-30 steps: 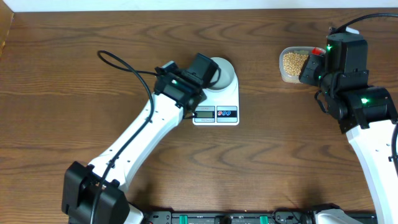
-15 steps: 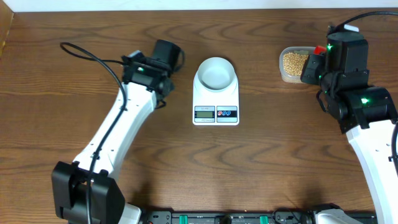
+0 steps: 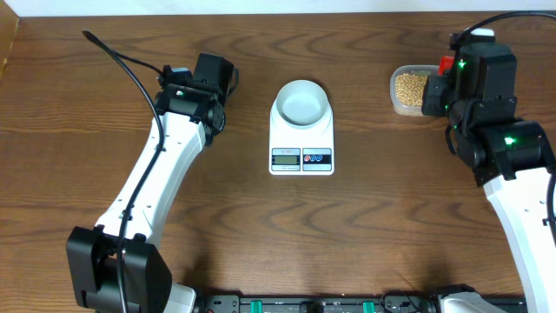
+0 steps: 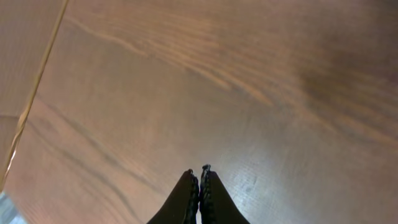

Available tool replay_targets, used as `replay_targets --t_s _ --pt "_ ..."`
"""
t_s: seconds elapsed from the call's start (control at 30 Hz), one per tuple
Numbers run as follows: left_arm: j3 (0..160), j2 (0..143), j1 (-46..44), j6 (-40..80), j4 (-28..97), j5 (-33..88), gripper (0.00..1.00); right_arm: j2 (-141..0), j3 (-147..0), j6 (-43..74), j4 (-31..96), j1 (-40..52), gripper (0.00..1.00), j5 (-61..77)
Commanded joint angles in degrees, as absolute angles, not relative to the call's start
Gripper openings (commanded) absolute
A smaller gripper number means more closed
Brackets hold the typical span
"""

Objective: Scoop item into bowl and weigh 50g on scale
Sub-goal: 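Lift the left gripper away from the scale toward the left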

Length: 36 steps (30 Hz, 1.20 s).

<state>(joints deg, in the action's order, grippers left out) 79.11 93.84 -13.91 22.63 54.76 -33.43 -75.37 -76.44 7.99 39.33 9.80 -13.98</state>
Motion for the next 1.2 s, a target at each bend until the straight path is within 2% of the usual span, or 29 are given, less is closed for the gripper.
replay_targets --t_s 0.0,0.27,0.67,1.17 --pt "79.0 93.6 -13.7 20.4 51.8 -35.2 0.07 -75.1 -77.6 4.1 39.6 9.4 0.01 -14.7" --pt "79.0 94.4 -13.7 20.4 42.9 -35.2 0.07 -75.3 -77.6 1.6 39.4 7.6 0.01 -15.1" --pt "79.0 94.4 -13.7 20.4 42.5 -35.2 0.07 -76.0 -77.6 1.6 39.7 3.0 0.01 -13.9" --pt "79.0 94.4 -13.7 20.4 41.6 -35.2 0.07 -76.2 -77.6 -2.5 39.8 1.9 0.01 -13.3"
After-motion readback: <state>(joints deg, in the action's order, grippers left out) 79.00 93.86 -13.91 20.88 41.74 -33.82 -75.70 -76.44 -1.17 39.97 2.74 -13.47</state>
